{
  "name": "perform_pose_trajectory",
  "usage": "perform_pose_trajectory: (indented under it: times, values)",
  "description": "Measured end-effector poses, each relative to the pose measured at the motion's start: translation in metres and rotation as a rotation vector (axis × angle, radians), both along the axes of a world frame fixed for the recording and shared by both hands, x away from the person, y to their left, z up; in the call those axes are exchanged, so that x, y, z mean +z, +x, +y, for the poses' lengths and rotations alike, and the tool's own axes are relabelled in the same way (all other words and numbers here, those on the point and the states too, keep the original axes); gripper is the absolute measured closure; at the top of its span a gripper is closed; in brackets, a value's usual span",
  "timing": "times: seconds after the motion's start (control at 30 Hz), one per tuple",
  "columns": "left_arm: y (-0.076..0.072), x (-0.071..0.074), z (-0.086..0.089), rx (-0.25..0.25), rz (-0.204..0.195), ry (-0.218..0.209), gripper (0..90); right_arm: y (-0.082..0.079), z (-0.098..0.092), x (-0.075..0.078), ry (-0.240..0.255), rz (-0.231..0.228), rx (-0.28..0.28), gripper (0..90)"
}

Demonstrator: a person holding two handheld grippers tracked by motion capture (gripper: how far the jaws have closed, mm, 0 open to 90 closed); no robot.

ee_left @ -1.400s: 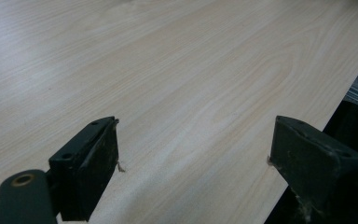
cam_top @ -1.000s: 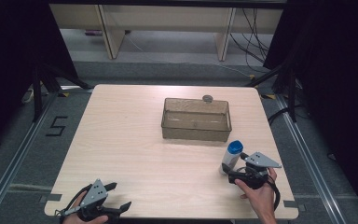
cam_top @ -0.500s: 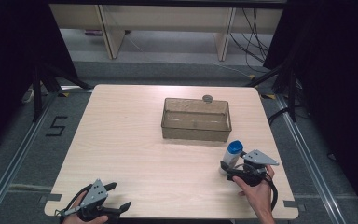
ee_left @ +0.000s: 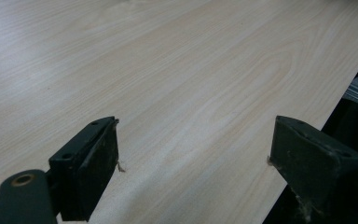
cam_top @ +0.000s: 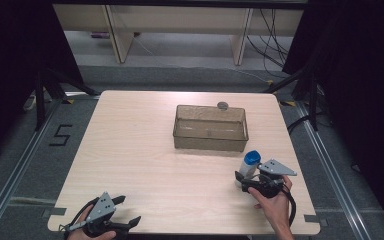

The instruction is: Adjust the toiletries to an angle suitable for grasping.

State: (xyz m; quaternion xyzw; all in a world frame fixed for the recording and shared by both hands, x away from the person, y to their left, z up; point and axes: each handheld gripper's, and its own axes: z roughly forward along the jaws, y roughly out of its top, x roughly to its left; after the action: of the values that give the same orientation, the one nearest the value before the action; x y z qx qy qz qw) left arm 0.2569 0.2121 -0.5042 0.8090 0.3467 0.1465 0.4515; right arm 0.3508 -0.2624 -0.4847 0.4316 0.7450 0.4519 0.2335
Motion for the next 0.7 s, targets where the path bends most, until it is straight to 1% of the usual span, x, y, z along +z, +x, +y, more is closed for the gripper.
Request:
perform_pose_trajectory:
  times: [0.03,0.07,0.1,0.13,0.17,0.2,0.23,0.27,0.3,0.33,0.37,0.4,0.43,0.47,0.5,0.53,0.57,0.63,0.67,0.7]
  values:
    - [0.0000,0.0000,-0.0002,0.000,0.000,-0.002,15.0,0.0003,-0.0001,-0.0002,0.001,-0.001,-0.003,19.2]
    - [0.0000,0.0004,0.0002,-0.001,-0.002,0.010,15.0,0.0007,-0.0009,-0.0002,-0.013,-0.012,-0.005,19.5]
    - [0.0003,0.0010,0.0016,-0.011,-0.002,0.032,15.1,0.0009,-0.0008,-0.0005,-0.011,-0.008,-0.003,19.6]
    - [-0.0006,0.0006,0.0002,-0.001,0.003,0.016,15.0,0.0009,-0.0009,-0.0006,-0.009,-0.008,-0.003,20.0]
    - [-0.0006,0.0006,0.0002,-0.001,0.003,0.016,15.0,0.0009,-0.0009,-0.0006,-0.009,-0.008,-0.003,20.0]
    - [-0.0002,0.0007,0.0004,-0.002,0.001,0.020,15.1,0.0002,-0.0004,-0.0005,0.005,0.011,0.000,21.6]
    - [0.0004,0.0011,0.0017,-0.011,-0.001,0.035,15.0,0.0006,-0.0015,-0.0005,-0.011,-0.008,-0.004,22.3]
    - [-0.0005,0.0003,-0.0004,-0.001,0.001,0.004,15.1,0.0006,-0.0018,-0.0004,-0.010,-0.003,0.000,22.9]
    - [-0.0006,0.0005,-0.0001,0.000,0.002,0.011,15.1,0.0005,-0.0014,-0.0005,0.000,0.008,0.002,23.3]
    - [-0.0001,0.0008,0.0006,-0.003,0.000,0.023,15.0,0.0015,-0.0017,-0.0013,-0.006,-0.004,0.003,23.7]
    - [-0.0004,0.0005,-0.0003,0.000,0.001,0.009,15.1,0.0011,-0.0021,-0.0013,-0.007,0.004,0.007,25.0]
    - [-0.0007,0.0004,-0.0009,0.000,0.002,0.003,15.0,0.0009,-0.0018,-0.0018,0.004,0.009,0.004,26.3]
    - [-0.0007,0.0003,-0.0006,-0.002,0.002,0.006,15.1,0.0008,-0.0019,-0.0019,0.004,0.010,0.002,26.7]
    - [0.0002,-0.0001,0.0000,-0.008,-0.002,0.009,15.0,0.0003,-0.0014,-0.0017,0.013,0.027,0.003,27.8]
    - [0.0003,0.0015,0.0020,-0.010,-0.001,0.044,15.0,0.0009,-0.0027,-0.0017,-0.005,0.006,0.001,28.8]
    - [0.0004,0.0015,0.0019,-0.008,-0.002,0.042,15.1,0.0009,-0.0028,-0.0018,-0.001,0.013,0.003,29.1]
    - [-0.0003,0.0001,-0.0007,0.001,-0.001,-0.003,15.0,0.0005,-0.0024,-0.0018,0.008,0.025,0.001,29.3]
    - [-0.0007,0.0003,-0.0005,0.000,0.003,0.005,15.0,0.0005,-0.0019,-0.0014,0.001,0.015,-0.001,29.9]
    - [-0.0006,0.0004,-0.0004,0.000,0.002,0.004,15.0,0.0004,-0.0019,-0.0002,-0.015,0.009,-0.001,30.2]
    - [0.0004,0.0010,0.0013,-0.009,-0.005,0.029,15.1,0.0000,-0.0007,-0.0001,-0.005,0.027,0.002,30.3]
